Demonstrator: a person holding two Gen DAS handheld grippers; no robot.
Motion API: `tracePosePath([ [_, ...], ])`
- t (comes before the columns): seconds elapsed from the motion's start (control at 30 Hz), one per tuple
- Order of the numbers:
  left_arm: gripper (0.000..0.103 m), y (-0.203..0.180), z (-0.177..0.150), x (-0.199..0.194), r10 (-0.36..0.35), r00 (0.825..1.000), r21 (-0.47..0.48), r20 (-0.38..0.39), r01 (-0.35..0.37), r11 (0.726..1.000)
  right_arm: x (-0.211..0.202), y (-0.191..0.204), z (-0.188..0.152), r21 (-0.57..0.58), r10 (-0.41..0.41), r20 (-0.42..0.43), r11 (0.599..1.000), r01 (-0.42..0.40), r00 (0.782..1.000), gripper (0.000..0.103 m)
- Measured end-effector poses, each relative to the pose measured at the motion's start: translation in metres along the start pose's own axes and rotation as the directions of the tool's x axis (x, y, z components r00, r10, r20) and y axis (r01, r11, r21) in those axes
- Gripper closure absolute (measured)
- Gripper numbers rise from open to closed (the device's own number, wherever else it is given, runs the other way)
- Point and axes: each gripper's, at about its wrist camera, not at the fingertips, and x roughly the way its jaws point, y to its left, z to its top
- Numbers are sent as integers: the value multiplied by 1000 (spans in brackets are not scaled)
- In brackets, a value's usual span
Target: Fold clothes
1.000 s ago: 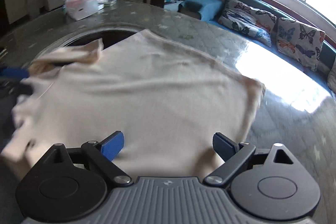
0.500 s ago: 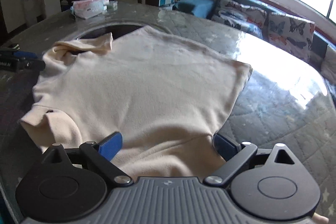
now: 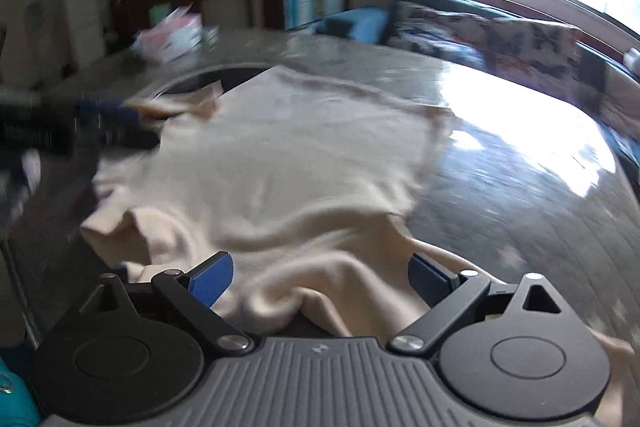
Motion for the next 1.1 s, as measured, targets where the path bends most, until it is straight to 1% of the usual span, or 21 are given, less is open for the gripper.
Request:
tracePosePath([
  [0.07, 25, -11, -3, 7, -26, 1000, 24, -15, 26, 999, -14, -16, -8, 69, -43, 13, 997, 42, 999, 7],
  [0.13, 25, -21, -6, 10, -54, 998, 47, -24, 55, 997, -22, -34, -17, 136, -99, 3, 986, 98, 995, 7],
  [0.2, 25, -30, -10, 12, -78, 996, 69, -36, 80, 994, -27, -49, -26, 194, -134, -8, 972, 133, 991, 7],
  [0.33, 25, -41, -16, 17, -99, 993, 109, -62, 105, 988, -35, -82, -48, 296, -191, -26, 936, 190, 981, 8],
  [0.43, 25, -49, -21, 21, -108, 991, 138, -82, 119, 983, -34, -99, -58, 340, -213, -44, 915, 215, 976, 8],
  [0.5, 25, -50, -24, 23, -106, 990, 151, -97, 120, 981, -32, -106, -60, 349, -227, -44, 909, 228, 973, 8],
  [0.6, 25, -52, -30, 25, -106, 987, 163, -118, 124, 979, -26, -117, -56, 340, -265, -67, 901, 271, 962, 8],
  [0.73, 25, -55, -36, 25, -98, 988, 194, -120, 120, 974, -14, -126, -47, 294, -304, -94, 901, 318, 948, 7],
  [0.83, 25, -55, -37, 25, -96, 988, 211, -117, 119, 970, -4, -136, -37, 294, -317, -98, 896, 332, 943, 6],
  [0.9, 25, -55, -38, 25, -96, 989, 217, -116, 119, 969, 3, -141, -33, 294, -327, -94, 893, 340, 940, 3],
  [0.97, 24, -56, -39, 25, -96, 989, 222, -114, 119, 968, 7, -145, -32, 300, -336, -83, 889, 345, 938, 2],
  [1.1, 24, -57, -38, 25, -92, 989, 226, -115, 117, 967, 9, -149, -29, 306, -345, -72, 885, 350, 936, 3],
])
